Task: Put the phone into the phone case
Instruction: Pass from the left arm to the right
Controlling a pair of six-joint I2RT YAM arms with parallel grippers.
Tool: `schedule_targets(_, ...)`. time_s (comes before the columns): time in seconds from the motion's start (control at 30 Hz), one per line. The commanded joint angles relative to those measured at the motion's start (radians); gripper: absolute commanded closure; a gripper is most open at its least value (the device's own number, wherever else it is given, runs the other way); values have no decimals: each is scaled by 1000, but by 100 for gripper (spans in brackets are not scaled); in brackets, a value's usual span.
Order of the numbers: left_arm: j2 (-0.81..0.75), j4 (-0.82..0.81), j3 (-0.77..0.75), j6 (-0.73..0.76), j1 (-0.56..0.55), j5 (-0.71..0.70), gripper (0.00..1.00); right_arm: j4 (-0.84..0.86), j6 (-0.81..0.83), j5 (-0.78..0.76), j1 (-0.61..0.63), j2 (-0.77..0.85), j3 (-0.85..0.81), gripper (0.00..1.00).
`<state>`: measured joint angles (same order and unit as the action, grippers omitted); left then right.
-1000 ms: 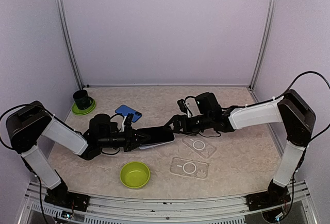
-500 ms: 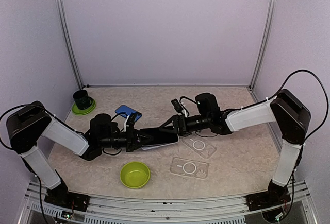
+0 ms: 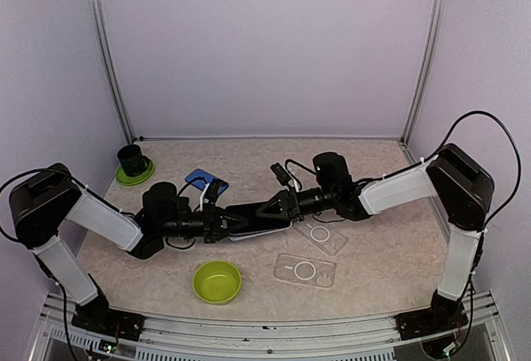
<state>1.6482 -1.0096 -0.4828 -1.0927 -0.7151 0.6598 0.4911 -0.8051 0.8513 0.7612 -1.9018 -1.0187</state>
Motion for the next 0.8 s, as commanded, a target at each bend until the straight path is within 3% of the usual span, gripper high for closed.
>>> schedule_targets(0.0, -28, -65, -28, 1, -6, -11, 100, 104, -16, 91, 27, -2, 4, 73)
schedule_targets(0.1, -31, -64, -27, -3, -6, -9, 100, 128, -29, 108, 28, -4, 3, 88)
schedule_targets(0.23, -36, -62, -24, -3, -4, -7, 100, 150, -40, 121, 27, 2, 8, 100)
schedule_targets(0.5, -56, -52, -12, -9, 11, 7, 92, 161, -45, 133, 26, 16, 14, 100)
schedule_targets(0.57, -78, -36, -7, -4, 21, 6, 86, 162, -45, 136, 26, 21, 16, 100)
schedule_targets(0.77, -190, 137, -10, 86, 60, -15, 76, 168, -43, 138, 26, 33, 25, 100)
